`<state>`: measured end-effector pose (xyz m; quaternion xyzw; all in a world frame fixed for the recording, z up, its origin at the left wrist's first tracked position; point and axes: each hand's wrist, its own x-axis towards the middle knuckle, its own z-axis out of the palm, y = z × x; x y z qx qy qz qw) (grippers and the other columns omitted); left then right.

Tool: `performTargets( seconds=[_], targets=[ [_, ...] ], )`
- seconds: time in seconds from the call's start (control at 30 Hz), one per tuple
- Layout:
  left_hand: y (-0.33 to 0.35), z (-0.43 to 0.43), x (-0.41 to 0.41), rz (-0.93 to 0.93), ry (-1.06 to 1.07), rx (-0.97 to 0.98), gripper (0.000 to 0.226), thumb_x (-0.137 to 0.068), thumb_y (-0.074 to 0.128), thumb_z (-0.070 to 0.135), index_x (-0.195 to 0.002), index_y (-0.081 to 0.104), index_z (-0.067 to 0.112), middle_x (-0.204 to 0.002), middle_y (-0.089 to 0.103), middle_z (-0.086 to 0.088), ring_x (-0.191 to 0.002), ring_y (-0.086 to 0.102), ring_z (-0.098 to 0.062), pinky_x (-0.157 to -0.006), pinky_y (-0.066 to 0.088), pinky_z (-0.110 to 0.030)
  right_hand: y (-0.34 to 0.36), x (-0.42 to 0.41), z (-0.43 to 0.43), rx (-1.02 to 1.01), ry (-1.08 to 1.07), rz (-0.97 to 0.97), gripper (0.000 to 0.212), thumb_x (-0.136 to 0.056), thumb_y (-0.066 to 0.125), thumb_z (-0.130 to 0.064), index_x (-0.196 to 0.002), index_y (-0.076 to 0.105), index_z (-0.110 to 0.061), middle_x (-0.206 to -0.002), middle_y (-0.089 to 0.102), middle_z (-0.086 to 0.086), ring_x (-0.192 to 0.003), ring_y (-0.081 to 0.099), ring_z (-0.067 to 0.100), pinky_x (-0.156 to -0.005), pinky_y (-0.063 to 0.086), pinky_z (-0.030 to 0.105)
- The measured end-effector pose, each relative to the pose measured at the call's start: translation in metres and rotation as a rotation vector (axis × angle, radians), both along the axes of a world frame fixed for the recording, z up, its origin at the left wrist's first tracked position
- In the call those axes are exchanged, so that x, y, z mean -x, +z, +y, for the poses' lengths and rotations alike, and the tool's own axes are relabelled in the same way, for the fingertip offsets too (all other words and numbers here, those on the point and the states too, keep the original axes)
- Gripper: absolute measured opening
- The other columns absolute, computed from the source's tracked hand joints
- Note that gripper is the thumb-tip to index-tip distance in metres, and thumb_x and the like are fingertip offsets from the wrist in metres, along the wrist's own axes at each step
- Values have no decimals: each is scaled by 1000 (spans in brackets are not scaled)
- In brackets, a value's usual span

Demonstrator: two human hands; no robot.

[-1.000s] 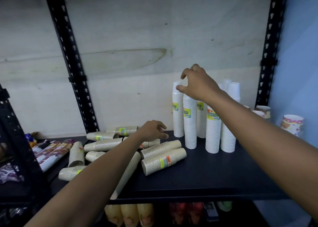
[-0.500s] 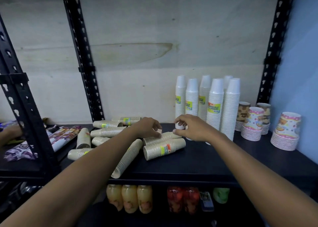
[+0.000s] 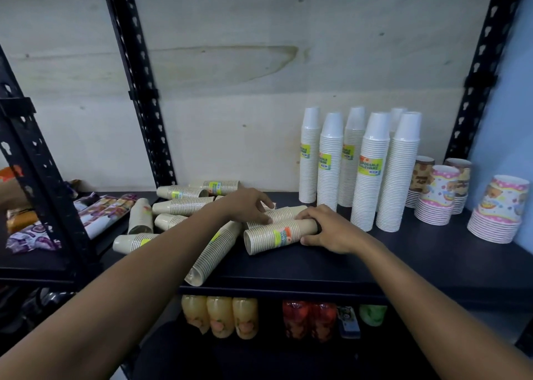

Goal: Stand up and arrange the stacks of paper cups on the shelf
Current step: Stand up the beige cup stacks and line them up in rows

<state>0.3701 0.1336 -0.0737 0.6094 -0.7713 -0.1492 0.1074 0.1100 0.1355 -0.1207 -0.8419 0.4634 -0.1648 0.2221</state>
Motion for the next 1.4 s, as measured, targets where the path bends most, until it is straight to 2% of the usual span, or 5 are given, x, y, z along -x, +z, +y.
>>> performTargets(
  seconds=[0.23,0.53,0.9,1.03,1.4],
  targets=[
    [3,-6,-4,76,-43,-49,61,-79,84,40,-135,63,31,-107,72,5,-100,67,-9,-97,50,-28,7,10,1,-64,33,-94,45,-84,79,-33,-124,58,-38,-125,61,-16,-111,58,7,-102,46,32],
    [8,-7,-13,357,3,67,58,-75,88,38,-128,64,35,-102,74,3,-97,70,-12,-92,54,-33,57,38,7,-31,-17,-347,35,-83,80,-25,-109,64,-41,-118,62,-1,-103,65,16,-93,55,37],
    [10,5,28,576,72,189,74,-81,84,19,-147,50,23,-112,65,-5,-96,69,-18,-92,57,-37,94,46,32,32,-151,-653,48,-83,79,-14,-123,56,-29,-120,57,-8,-102,66,19,-85,60,54],
    [-7,3,49,568,53,246,62,-83,81,14,-139,54,19,-114,65,-9,-91,67,-15,-79,55,-25,89,49,42,111,-193,-618,53,-86,78,-19,-132,54,-28,-121,58,-6,-103,65,13,-81,62,45],
    [-44,-12,49,601,151,261,51,-80,82,18,-126,61,15,-111,70,1,-99,68,-10,-88,58,-33,56,25,45,219,-151,-477,61,-83,79,-29,-137,50,-35,-115,57,-23,-101,59,-9,-80,49,16]
  ],
)
